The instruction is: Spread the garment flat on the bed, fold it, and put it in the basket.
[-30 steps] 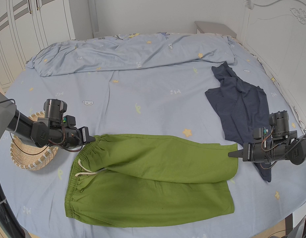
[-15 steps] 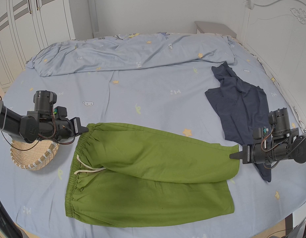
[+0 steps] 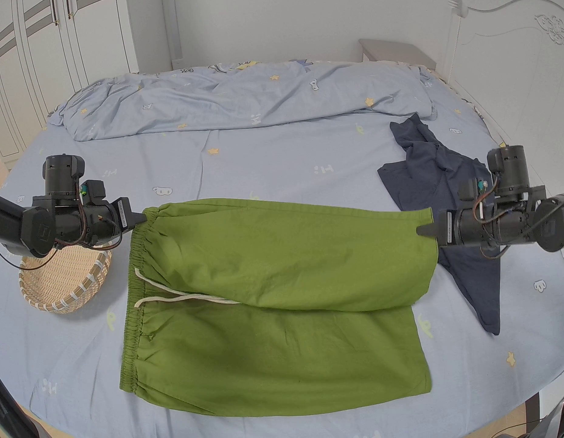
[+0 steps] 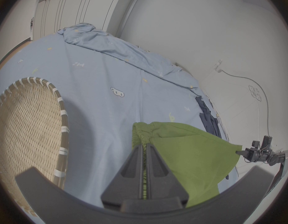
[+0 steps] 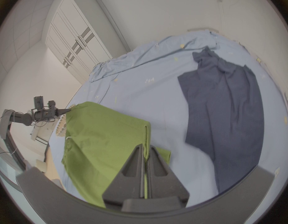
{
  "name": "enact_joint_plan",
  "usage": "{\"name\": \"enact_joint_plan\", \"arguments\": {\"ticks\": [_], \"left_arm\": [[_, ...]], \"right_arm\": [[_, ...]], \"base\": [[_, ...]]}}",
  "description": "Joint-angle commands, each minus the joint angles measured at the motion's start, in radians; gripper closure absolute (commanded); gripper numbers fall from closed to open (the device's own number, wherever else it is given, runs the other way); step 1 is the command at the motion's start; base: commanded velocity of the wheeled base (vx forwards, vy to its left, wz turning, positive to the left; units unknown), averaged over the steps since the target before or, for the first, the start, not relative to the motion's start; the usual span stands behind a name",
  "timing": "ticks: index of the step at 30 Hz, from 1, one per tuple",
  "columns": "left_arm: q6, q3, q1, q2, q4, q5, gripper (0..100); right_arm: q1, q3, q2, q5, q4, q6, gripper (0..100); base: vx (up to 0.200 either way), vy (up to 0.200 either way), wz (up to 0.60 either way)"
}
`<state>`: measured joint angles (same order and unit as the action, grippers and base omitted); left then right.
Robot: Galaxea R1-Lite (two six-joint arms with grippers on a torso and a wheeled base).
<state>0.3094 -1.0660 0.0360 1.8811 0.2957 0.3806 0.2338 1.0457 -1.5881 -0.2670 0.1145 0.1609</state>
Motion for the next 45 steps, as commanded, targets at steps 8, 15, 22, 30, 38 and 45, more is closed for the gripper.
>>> {"name": "enact_joint_plan", "arguments": {"ticks": [8, 15, 22, 30, 38, 45], "left_arm": [[0.002, 0.001, 0.05, 0.062, 0.118, -0.039, 100], [0.001, 0.004, 0.056, 0.096, 0.166, -0.062, 100], [-0.004, 0.006, 0.059, 0.102, 0.175, -0.062, 100], [-0.009, 0.004, 0.059, 0.107, 0.177, -0.062, 100], [-0.01, 0.003, 0.074, 0.127, 0.217, -0.065, 100], [-0.013, 0.001, 0.076, 0.142, 0.226, -0.065, 100]], "right_arm": [[0.059, 0.339, -0.314, 0.223, 0.093, -0.044, 100], [0.084, 0.484, -0.412, 0.267, 0.103, -0.057, 100], [0.084, 0.565, -0.455, 0.312, 0.137, -0.104, 100], [0.082, 0.634, -0.498, 0.315, 0.145, -0.112, 100], [0.079, 0.769, -0.592, 0.361, 0.145, -0.155, 100], [0.078, 0.835, -0.625, 0.37, 0.145, -0.155, 100]], "base": [[0.0, 0.0, 0.0], [0.0, 0.0, 0.0], [0.0, 0.0, 0.0], [0.0, 0.0, 0.0], [0.0, 0.0, 0.0], [0.0, 0.0, 0.0]]}}
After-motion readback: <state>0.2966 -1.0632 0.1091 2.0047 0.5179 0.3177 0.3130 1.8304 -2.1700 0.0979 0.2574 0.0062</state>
